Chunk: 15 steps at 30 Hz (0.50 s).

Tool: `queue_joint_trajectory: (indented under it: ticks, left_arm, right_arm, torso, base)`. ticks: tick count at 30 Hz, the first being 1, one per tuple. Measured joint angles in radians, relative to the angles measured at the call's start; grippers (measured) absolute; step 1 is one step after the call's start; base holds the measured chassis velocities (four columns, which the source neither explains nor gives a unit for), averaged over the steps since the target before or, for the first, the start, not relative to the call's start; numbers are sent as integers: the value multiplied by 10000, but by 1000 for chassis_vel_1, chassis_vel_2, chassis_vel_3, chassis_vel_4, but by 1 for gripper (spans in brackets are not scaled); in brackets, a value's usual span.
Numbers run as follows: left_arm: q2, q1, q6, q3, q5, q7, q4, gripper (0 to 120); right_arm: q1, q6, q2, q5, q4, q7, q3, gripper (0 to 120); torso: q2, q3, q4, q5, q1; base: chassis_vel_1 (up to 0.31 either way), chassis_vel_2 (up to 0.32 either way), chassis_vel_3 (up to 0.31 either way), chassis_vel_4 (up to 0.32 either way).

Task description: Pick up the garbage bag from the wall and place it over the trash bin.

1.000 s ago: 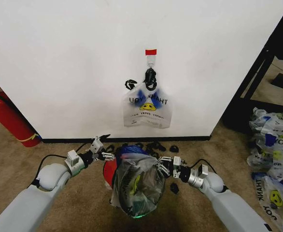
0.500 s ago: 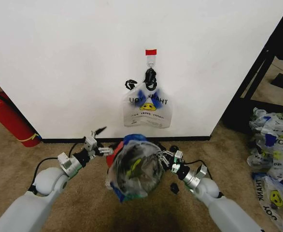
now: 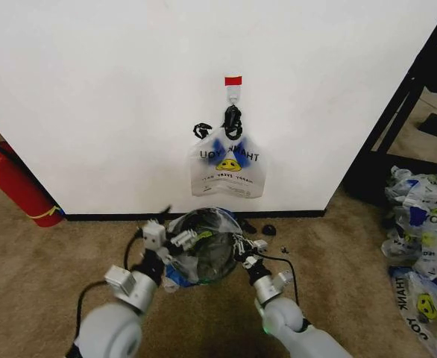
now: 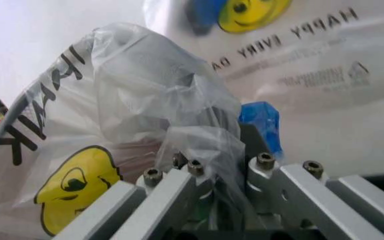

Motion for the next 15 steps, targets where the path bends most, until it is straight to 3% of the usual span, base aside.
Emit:
queue_joint_trajectory:
  ticks: [7,15]
  left_arm:
    - [-960,-422,1542,536,-1326,-1961,168,39]
    - [-1500,-817,1959,596,-1421,-2813,1094,11]
  right_arm:
    - [23,714,108,-833,-40,-614,50,0]
    - [-128,1205,147,-1466,-93,-1360,178,0]
  torso:
    - [0,0,-4,1,0]
    - [0,2,-4,1,1]
  base:
    - [0,0,0,0]
    - [0,0,0,0]
